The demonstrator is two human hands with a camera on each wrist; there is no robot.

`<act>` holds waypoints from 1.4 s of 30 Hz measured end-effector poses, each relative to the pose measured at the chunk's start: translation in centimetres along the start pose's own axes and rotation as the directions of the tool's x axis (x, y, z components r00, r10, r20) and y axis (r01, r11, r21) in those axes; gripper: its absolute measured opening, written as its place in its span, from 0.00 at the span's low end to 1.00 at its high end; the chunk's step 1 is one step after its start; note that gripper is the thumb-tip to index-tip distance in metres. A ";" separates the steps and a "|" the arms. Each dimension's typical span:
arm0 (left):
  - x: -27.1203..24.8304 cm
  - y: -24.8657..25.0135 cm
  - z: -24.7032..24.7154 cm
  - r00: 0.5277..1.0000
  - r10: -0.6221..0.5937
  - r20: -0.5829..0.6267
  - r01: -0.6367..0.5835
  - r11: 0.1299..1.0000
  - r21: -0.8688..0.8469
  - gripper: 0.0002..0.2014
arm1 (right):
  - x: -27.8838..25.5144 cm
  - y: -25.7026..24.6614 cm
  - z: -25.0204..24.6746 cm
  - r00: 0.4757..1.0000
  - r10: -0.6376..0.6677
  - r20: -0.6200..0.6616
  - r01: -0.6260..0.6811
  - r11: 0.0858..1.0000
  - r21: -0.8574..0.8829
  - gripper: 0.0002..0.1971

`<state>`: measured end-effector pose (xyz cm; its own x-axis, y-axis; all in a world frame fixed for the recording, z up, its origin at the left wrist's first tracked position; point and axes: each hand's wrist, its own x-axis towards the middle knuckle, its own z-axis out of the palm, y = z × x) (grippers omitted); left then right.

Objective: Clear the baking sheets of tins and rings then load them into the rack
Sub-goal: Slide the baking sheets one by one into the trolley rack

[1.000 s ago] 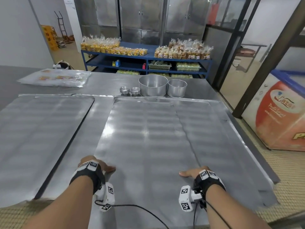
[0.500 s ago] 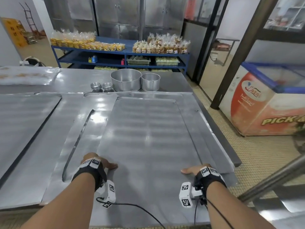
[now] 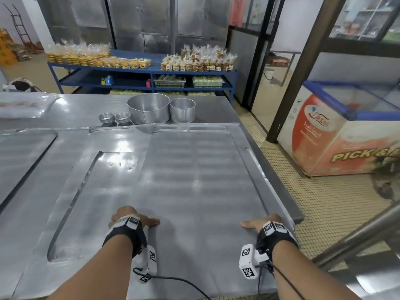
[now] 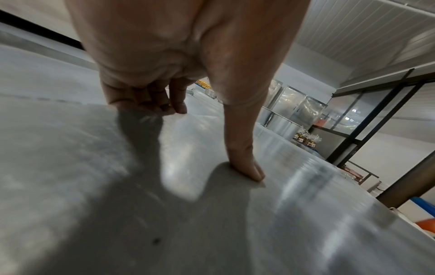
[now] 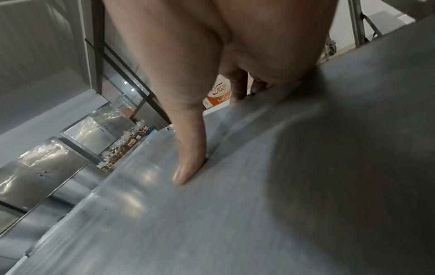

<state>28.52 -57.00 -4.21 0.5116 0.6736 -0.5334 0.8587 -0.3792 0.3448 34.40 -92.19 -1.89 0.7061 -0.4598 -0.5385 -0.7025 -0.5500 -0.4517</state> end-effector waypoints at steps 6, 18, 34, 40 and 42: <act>0.9 1.6 1.1 0.998 -0.040 -0.057 0.040 0.999 -0.004 0.47 | 2.0 -0.6 -0.2 1.000 0.011 -0.015 -0.011 0.999 -0.035 0.53; 2.3 4.0 1.8 0.991 -0.093 -0.101 0.096 0.995 0.032 0.51 | 4.6 -3.0 0.6 0.998 -0.042 -0.047 0.036 0.992 -0.121 0.64; 3.5 4.2 0.1 0.987 -0.111 0.118 0.121 0.989 -0.085 0.43 | 5.1 -4.4 0.2 0.997 -0.013 0.079 0.017 0.998 -0.053 0.61; 3.4 2.2 -2.1 0.977 -0.052 0.206 0.051 0.999 0.008 0.41 | 3.3 -3.2 0.0 0.985 0.028 0.169 -0.037 0.998 0.048 0.47; 3.6 1.4 -2.8 0.973 -0.041 0.226 0.041 0.999 0.002 0.40 | 2.0 -3.2 0.6 0.989 0.032 0.142 -0.047 0.993 0.106 0.43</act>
<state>31.42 -53.35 -3.50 0.4697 0.5278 -0.7077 0.8792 -0.3522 0.3209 37.98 -90.97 -1.94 0.6636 -0.3739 -0.6479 -0.7406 -0.4507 -0.4984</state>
